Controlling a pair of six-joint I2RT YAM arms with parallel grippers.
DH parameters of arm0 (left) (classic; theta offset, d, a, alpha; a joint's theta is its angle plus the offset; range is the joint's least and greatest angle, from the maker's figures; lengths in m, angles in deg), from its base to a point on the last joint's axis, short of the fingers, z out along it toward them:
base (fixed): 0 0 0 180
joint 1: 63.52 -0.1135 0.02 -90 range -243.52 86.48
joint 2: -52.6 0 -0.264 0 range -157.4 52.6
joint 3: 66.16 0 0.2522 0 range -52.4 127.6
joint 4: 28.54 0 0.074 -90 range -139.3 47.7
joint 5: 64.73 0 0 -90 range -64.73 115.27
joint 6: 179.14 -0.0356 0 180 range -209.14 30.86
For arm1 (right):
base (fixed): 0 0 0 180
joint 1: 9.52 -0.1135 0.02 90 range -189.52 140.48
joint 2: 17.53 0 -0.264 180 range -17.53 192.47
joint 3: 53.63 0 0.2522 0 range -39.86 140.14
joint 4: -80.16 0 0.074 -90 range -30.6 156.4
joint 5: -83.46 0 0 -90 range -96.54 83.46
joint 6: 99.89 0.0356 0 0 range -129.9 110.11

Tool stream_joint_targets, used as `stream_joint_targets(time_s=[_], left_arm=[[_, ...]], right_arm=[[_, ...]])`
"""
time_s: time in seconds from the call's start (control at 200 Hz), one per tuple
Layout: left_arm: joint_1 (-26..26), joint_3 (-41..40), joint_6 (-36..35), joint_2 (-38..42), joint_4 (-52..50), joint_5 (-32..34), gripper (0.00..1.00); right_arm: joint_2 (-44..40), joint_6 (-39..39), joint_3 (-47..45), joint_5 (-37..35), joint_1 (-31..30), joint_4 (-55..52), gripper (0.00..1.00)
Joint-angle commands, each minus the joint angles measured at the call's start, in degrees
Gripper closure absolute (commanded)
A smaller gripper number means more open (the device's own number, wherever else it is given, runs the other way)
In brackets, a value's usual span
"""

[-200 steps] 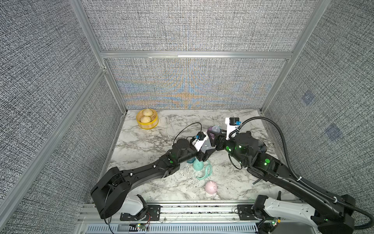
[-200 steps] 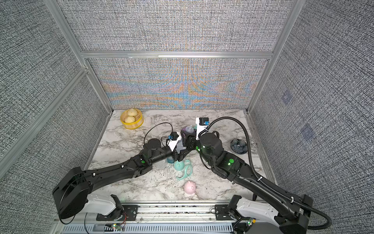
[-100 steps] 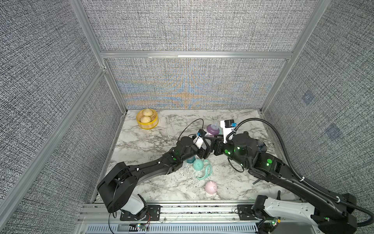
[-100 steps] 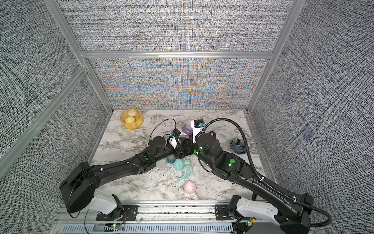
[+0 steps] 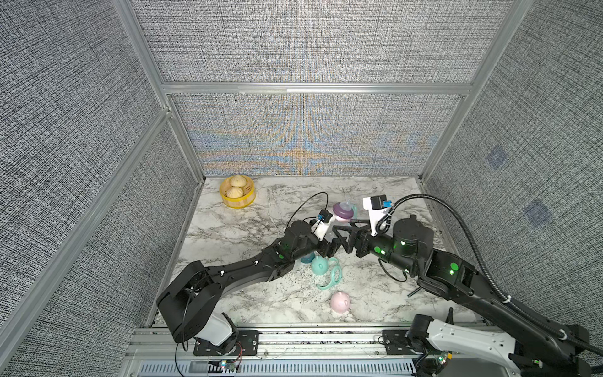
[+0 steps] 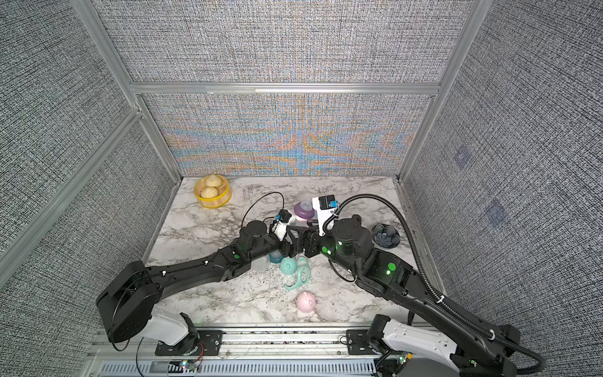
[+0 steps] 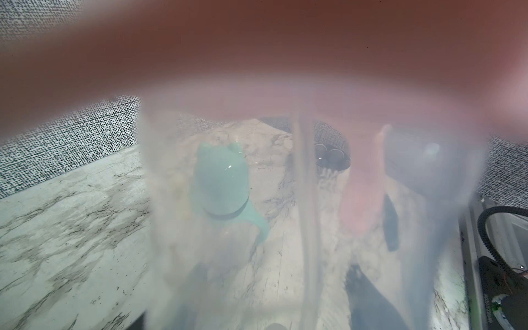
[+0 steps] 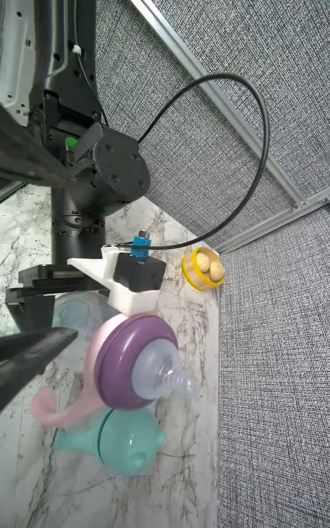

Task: Assemble the baby bottles
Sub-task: Screw the nipple onto the baby bottle.

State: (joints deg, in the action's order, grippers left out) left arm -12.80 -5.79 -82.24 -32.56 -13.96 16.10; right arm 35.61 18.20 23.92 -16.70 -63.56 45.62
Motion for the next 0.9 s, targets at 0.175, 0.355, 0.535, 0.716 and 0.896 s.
stream_joint_targets(time_s=[0.175, 0.355, 0.535, 0.716, 0.896], left_arm=[[-0.88, -3.60, -1.25, 2.45, 6.93, -12.45, 1.00], [-0.97, -5.45, -0.57, 4.07, 10.02, -18.22, 1.00], [-0.97, -6.31, -1.42, 5.00, 9.46, -22.29, 1.00], [-0.89, -6.62, -1.60, 5.57, 8.85, -22.99, 0.99], [-0.97, -6.20, -2.11, 5.53, 8.46, -23.68, 0.99]], right_arm=[[-4.61, -9.64, -2.28, -2.77, 1.53, -4.02, 0.23], [-5.55, -10.53, -3.99, 0.49, 5.23, -3.22, 0.24], [-4.93, -8.49, -5.95, 7.98, 9.39, 1.09, 0.24], [-2.86, -6.84, -8.41, 13.46, 10.45, 6.76, 0.23], [-0.82, -5.68, -8.91, 14.48, 10.71, 9.24, 0.23]])
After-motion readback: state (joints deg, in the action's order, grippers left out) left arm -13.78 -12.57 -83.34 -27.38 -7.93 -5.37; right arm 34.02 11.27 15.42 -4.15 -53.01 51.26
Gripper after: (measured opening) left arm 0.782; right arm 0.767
